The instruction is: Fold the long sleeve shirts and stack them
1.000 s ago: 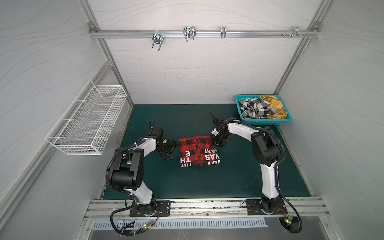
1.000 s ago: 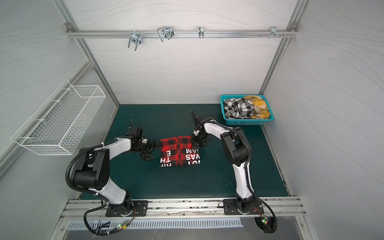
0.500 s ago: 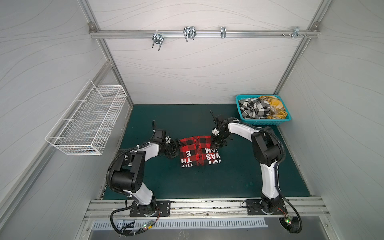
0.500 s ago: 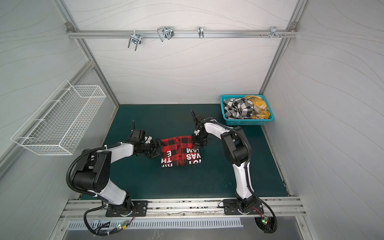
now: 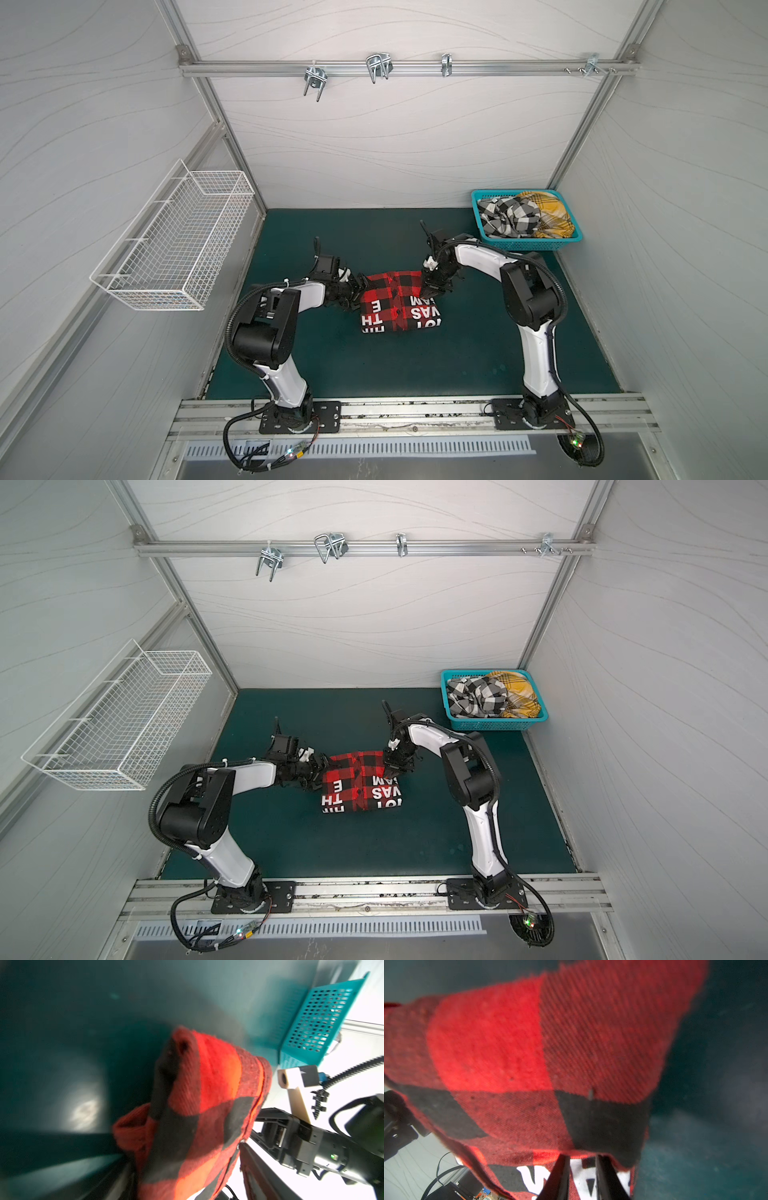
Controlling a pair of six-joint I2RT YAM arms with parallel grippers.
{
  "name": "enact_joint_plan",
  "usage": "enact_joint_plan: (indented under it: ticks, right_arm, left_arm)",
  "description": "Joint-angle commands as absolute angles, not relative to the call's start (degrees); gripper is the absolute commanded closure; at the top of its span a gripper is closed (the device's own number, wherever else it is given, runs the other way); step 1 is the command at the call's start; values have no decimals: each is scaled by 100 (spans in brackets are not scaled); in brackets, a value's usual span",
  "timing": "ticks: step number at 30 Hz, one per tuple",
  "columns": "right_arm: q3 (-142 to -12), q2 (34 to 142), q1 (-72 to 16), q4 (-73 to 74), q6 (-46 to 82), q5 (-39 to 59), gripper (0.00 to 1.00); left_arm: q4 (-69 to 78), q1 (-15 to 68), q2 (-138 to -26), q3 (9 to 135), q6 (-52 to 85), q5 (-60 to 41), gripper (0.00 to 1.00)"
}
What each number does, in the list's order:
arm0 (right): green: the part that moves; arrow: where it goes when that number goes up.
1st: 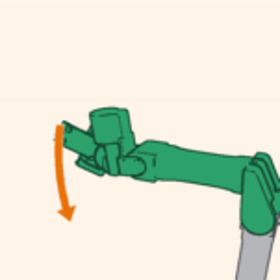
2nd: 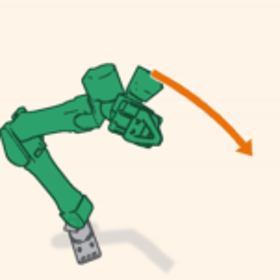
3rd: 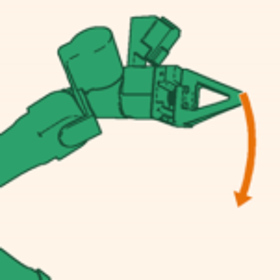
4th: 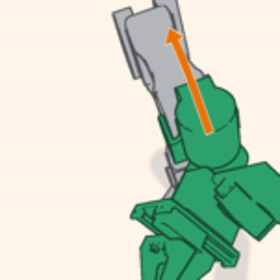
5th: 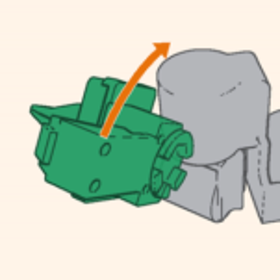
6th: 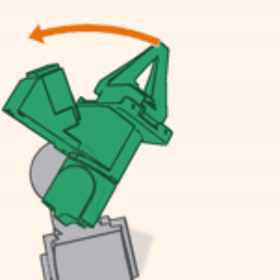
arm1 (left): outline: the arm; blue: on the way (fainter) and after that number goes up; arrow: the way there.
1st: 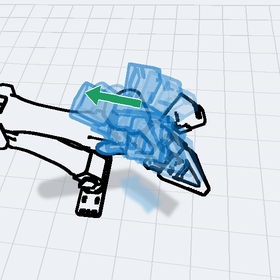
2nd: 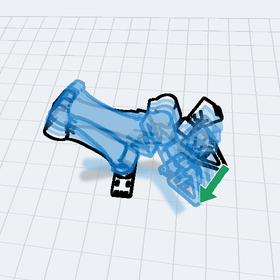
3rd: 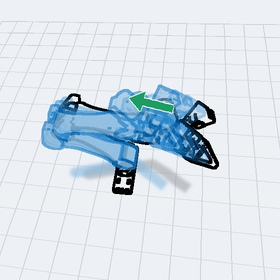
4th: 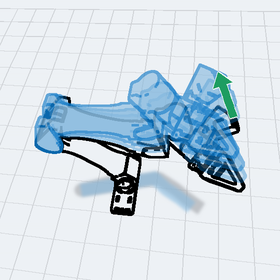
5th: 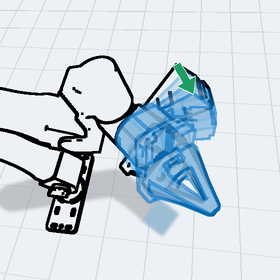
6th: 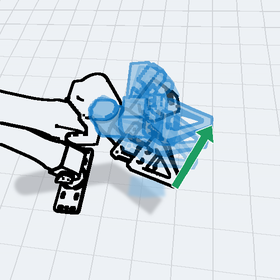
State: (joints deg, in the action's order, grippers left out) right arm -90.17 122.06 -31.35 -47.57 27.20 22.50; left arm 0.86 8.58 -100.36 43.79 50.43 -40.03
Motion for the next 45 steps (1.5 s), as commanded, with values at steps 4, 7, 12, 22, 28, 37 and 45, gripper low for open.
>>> enact_joint_plan:
  ticks: [4,7,12,22,28,37,45]
  right_arm:
    - [-9105,12532,-3131,-4842,2727,2255,76]
    - [-9122,12566,-3151,-4836,2742,2259,75]
    - [-9124,12575,-3199,-4845,2756,2259,76]
    - [-9116,12031,-3200,-4906,2815,2251,76]
    - [-8793,10925,-3061,-4975,2873,2217,76]
    - [-7489,9175,-3040,-4982,3029,2084,76]
    - [-6534,7811,-3041,-4665,3363,2272,76]
  left_arm:
    - [-92,1158,-11137,3858,5225,-3500,25]
    - [243,1277,-11108,3867,5349,-3723,31]
    - [543,1354,-10928,3962,5552,-3999,47]
    - [-491,1345,-10460,4844,5151,-3844,85]
    - [-1430,1338,-10335,5443,4629,-3571,100]
    - [-3251,1012,-9727,6284,3554,-2802,100]
    - [-6171,768,-8861,8337,2383,182,100]
